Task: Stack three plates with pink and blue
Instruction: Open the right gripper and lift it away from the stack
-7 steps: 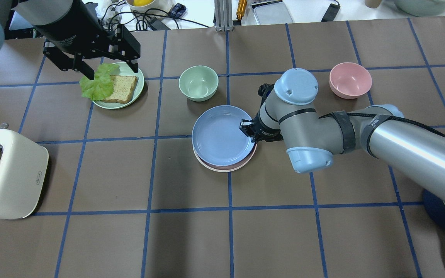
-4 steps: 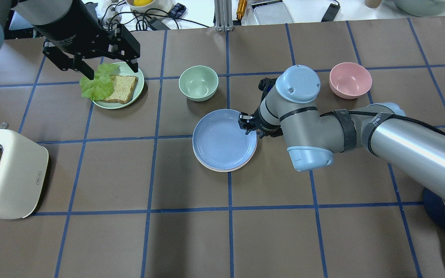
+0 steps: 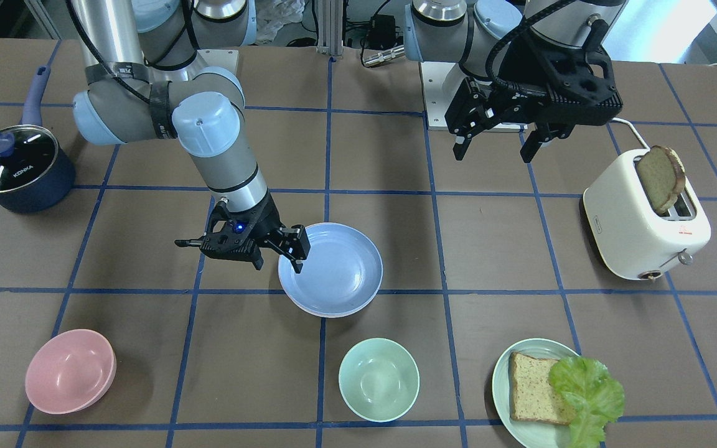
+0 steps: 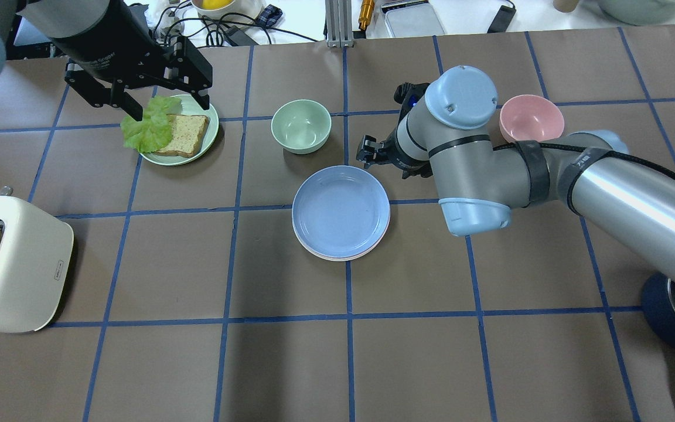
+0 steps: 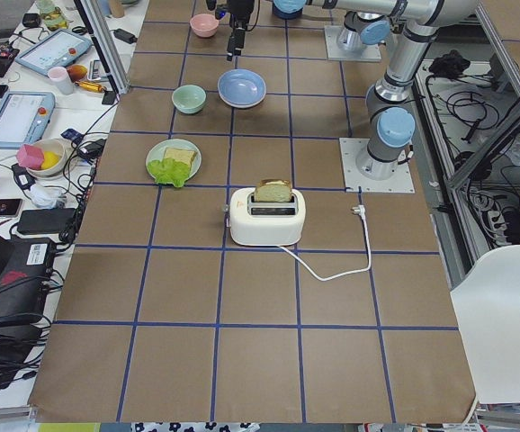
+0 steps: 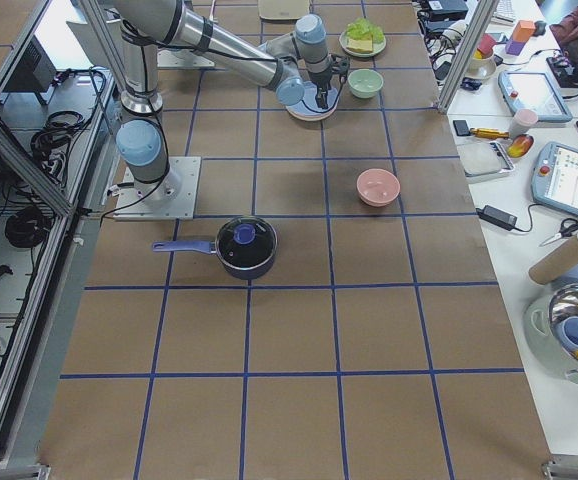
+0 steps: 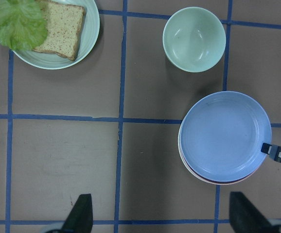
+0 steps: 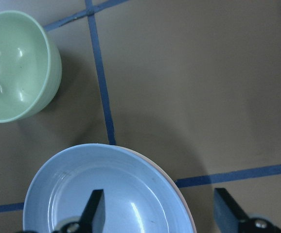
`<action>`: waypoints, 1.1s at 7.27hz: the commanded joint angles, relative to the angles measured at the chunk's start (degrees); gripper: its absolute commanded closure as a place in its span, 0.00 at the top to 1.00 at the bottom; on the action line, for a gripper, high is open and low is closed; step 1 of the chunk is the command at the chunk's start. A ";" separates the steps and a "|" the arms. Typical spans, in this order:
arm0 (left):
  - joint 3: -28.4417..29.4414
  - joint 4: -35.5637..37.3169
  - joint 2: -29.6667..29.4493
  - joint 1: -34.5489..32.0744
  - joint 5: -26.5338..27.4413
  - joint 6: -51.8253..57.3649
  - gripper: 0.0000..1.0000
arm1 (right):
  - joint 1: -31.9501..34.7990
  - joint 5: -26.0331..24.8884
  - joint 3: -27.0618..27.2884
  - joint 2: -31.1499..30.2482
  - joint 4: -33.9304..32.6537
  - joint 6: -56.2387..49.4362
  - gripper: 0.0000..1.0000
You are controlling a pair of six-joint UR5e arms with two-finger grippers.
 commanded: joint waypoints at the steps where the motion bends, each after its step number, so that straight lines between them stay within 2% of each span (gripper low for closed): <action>1: 0.00 -0.05 0.05 0.17 0.11 0.03 1.00 | -2.06 -0.01 -4.99 -0.57 7.90 -6.40 0.81; 5: -0.09 -0.14 0.05 0.17 0.20 0.03 1.00 | -8.65 -4.05 -15.81 -4.51 31.44 -20.81 0.81; 6: -0.09 -0.14 0.05 0.17 0.20 0.03 1.00 | -10.05 -5.88 -16.52 -6.18 34.97 -23.54 0.81; 8: -0.18 -0.14 0.05 0.17 0.20 0.03 1.00 | -13.48 -5.99 -16.53 -9.26 39.21 -29.87 0.81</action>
